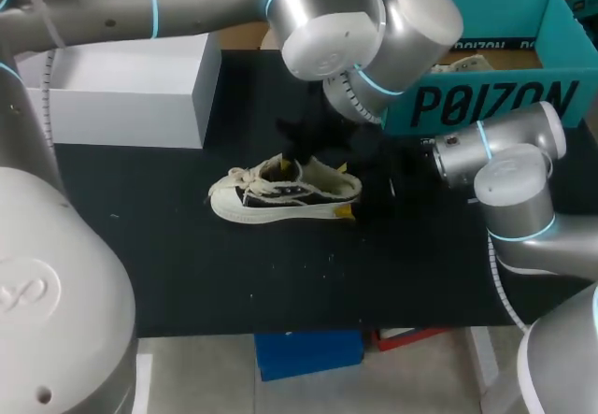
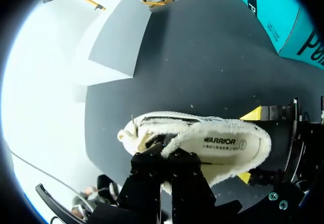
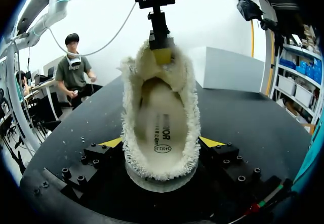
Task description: Take the shoe out of the shoebox, open the shoe tongue, remove and reinsert the insole, then place the shoe into the shoebox
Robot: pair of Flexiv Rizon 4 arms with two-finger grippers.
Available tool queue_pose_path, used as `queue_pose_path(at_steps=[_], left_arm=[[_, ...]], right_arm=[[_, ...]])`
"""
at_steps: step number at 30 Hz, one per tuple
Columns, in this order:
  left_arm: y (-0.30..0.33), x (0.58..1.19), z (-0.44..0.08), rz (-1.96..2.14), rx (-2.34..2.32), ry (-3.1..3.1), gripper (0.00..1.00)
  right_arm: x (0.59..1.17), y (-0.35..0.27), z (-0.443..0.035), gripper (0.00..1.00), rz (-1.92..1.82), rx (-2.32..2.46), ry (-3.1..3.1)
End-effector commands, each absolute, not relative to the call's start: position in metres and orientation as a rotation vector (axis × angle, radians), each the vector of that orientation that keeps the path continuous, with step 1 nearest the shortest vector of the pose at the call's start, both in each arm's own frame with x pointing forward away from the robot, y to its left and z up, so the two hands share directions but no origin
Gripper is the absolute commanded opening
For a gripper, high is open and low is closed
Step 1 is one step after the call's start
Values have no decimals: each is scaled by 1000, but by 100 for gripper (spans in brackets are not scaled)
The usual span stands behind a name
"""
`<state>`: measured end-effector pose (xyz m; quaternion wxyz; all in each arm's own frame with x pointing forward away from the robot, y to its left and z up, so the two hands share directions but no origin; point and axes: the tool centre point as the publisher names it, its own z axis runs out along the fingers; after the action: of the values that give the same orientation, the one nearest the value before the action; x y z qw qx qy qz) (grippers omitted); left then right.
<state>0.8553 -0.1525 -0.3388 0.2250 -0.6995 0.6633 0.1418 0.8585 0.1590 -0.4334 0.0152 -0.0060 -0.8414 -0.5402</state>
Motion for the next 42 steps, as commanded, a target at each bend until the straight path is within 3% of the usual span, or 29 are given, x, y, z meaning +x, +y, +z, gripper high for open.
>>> queue_pose_path(at_steps=[1, 24, 25, 26, 27, 28, 42], left_arm=[[-146, 848, -326, 356, -1929, 1807, 0], [-93, 829, -326, 398, -1919, 1633, 3], [-91, 829, -327, 401, -1921, 1632, 15], [-89, 828, -328, 409, -1925, 1627, 40], [-87, 827, -329, 412, -1929, 1622, 83], [-84, 826, -329, 414, -1935, 1617, 100], [-51, 824, -306, 392, -1982, 1523, 100]], right_arm=[[858, 161, -436, 0, -1679, -21, -2621], [858, 161, -436, 0, -1679, -21, -2621], [858, 161, -436, 0, -1679, -21, -2621], [858, 161, -436, 0, -1679, -21, -2621], [858, 161, -436, 0, -1679, -21, -2621], [858, 161, -436, 0, -1679, -21, -2621], [858, 161, -436, 0, -1679, -21, -2621]])
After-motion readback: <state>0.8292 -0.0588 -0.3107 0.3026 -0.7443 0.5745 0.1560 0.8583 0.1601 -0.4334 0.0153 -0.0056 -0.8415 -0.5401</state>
